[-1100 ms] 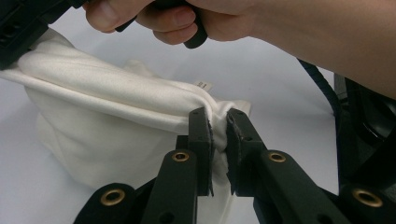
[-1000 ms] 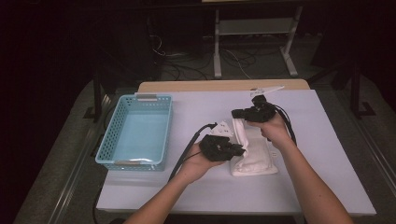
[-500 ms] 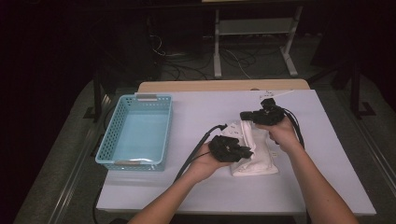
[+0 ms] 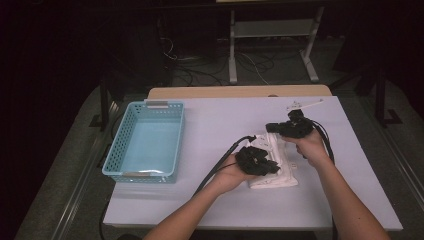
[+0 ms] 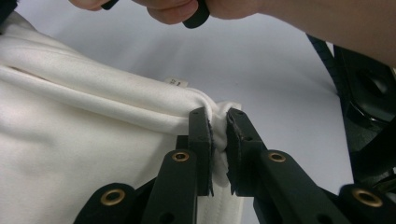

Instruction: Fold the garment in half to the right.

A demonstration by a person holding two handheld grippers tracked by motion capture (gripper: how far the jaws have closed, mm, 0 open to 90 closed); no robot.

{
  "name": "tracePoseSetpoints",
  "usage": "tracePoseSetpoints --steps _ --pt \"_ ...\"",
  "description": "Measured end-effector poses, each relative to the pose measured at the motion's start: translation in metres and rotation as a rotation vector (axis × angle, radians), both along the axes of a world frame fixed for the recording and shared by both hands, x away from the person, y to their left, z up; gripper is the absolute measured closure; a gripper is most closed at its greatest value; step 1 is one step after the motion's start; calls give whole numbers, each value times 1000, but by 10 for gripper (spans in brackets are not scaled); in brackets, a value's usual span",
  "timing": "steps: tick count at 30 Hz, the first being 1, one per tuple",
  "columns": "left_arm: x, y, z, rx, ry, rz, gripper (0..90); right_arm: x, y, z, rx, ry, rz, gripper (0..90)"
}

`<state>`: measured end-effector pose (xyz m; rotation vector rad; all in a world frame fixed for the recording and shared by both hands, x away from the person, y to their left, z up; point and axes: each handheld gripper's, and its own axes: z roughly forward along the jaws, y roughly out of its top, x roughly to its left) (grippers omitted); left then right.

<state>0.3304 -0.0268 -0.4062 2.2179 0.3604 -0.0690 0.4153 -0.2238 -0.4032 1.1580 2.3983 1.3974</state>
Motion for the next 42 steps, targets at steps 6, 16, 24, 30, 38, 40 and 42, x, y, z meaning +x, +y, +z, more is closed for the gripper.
tracePoseSetpoints --steps 6,16,24,30,38,40,42 --pt "3 -9 -10 11 19 -12 802 -1 -6 -6 -17 7 -8 850" --pt "8 -20 -27 15 62 -19 801 0 -12 -20 -52 23 -20 846" --pt "9 -23 -34 4 73 -16 791 -1 -21 -27 -45 33 -50 809" --pt "10 -26 -36 -5 77 -10 772 -1 -28 -31 -54 37 -72 776" --pt "9 -25 -33 -22 72 -1 675 -6 -35 -27 -105 13 -126 654" --pt "8 -23 -29 -31 70 3 633 -8 -40 -22 -61 14 -136 594" --pt "7 -21 -23 -46 68 3 588 -13 -43 -16 -40 5 -141 562"
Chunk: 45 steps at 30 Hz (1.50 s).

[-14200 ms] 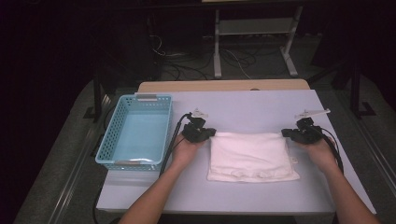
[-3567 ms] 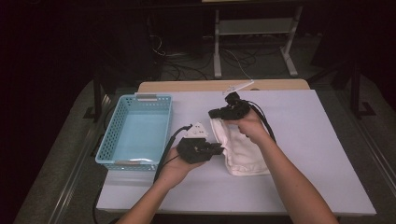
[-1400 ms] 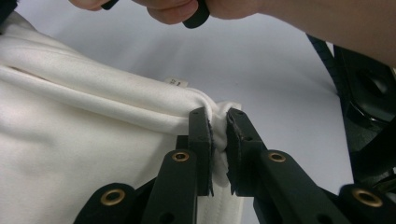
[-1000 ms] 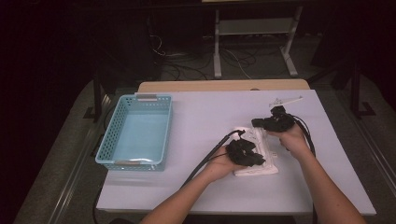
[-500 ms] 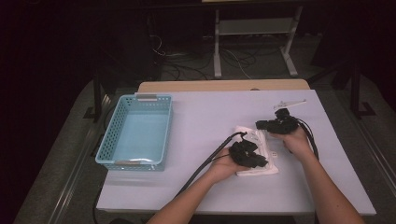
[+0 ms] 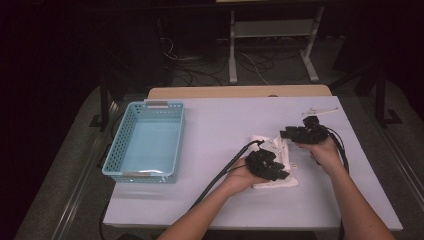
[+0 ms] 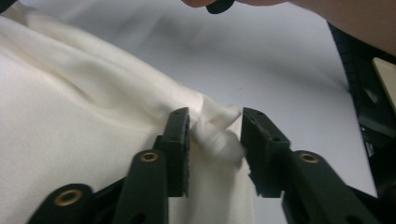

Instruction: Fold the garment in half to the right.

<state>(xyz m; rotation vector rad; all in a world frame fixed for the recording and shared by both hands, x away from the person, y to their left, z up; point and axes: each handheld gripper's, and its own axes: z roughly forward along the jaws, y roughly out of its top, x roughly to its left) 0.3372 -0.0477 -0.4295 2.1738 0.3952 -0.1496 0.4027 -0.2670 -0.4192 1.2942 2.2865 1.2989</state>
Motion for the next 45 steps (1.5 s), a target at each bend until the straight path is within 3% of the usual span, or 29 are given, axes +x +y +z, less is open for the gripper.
tracePoseSetpoints --steps 8,12,23,29,35,45 --pt "-6 20 21 -30 -28 19 429 -16 -2 13 -13 -23 14 534" --pt "-9 37 27 -21 -45 43 379 -25 -4 17 -13 -28 9 525" --pt "-6 98 24 -13 -57 167 258 -50 0 15 -43 3 40 540" --pt "-7 118 21 -13 -64 219 202 -60 0 10 -39 20 57 567" --pt "-9 124 13 6 -51 237 187 -70 3 4 -46 53 74 595" --pt "-10 120 11 11 -50 230 186 -68 9 -2 -69 90 87 695"
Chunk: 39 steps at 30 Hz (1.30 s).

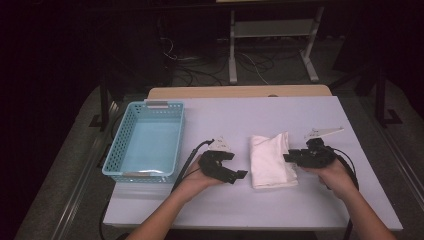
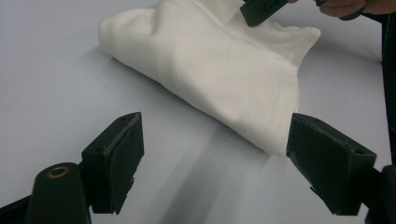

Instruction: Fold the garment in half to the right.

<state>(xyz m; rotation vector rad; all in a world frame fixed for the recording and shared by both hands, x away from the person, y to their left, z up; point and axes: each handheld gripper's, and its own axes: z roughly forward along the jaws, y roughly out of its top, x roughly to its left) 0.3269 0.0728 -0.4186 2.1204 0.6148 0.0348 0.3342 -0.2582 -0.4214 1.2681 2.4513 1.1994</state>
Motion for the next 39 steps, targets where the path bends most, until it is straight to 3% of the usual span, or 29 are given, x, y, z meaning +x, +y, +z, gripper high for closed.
tracePoseSetpoints --steps 5,10,21,24,26,33,39 --pt "0 0 1 3 -3 -5 186 -1 0 2 -18 -5 -3 829" --pt "0 1 1 -7 -2 1 186 -6 -8 7 -16 -10 -26 837" --pt "0 1 2 -1 -5 -4 174 -1 -15 -14 -65 42 -36 837" --pt "-1 0 2 3 -6 -5 170 0 -16 -21 -98 48 -41 808" --pt "-1 0 2 5 -7 -7 169 0 -17 -22 -89 50 -45 798" --pt "-1 1 1 7 -11 -1 165 -5 -18 -20 -135 19 -52 727" --pt "0 1 1 9 -14 -2 163 -14 -27 -10 -83 -10 -62 651"
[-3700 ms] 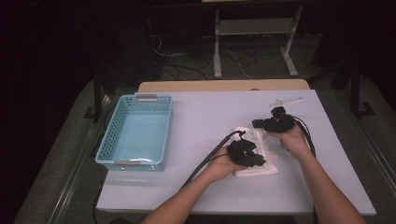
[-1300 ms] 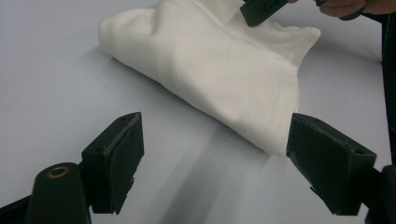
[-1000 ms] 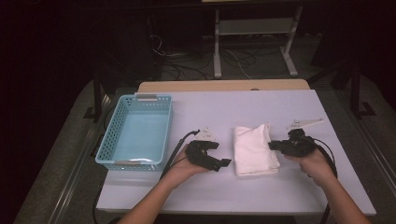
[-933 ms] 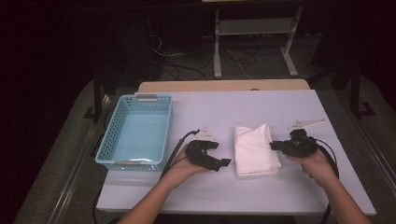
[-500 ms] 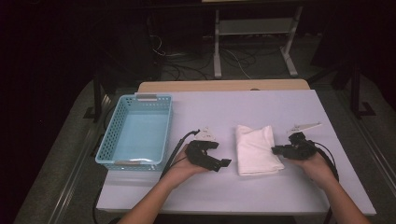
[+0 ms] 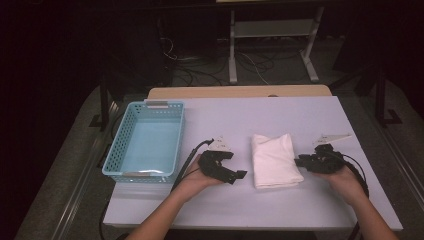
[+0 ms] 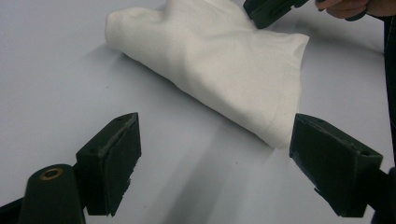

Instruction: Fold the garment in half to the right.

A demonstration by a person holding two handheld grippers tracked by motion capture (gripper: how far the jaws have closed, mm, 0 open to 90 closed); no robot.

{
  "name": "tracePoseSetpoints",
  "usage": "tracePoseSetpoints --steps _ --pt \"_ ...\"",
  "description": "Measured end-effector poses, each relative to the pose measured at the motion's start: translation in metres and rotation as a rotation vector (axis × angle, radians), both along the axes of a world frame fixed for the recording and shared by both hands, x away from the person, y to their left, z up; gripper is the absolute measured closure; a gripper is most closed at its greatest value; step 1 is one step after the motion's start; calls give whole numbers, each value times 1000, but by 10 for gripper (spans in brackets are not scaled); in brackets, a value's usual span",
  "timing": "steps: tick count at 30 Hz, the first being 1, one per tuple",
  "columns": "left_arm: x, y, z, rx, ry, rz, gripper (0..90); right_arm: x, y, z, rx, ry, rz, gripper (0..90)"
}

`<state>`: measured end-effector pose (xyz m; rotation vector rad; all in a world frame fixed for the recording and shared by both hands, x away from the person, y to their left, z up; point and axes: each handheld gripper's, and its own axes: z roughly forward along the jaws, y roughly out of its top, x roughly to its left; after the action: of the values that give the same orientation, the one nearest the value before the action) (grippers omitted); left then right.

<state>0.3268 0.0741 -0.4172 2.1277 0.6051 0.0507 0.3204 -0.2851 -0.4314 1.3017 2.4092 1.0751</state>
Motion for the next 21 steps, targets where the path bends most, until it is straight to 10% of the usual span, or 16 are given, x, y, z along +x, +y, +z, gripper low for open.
tracePoseSetpoints --steps 21 --pt "2 2 0 -7 4 -3 163 -43 -2 6 53 -14 99 756"
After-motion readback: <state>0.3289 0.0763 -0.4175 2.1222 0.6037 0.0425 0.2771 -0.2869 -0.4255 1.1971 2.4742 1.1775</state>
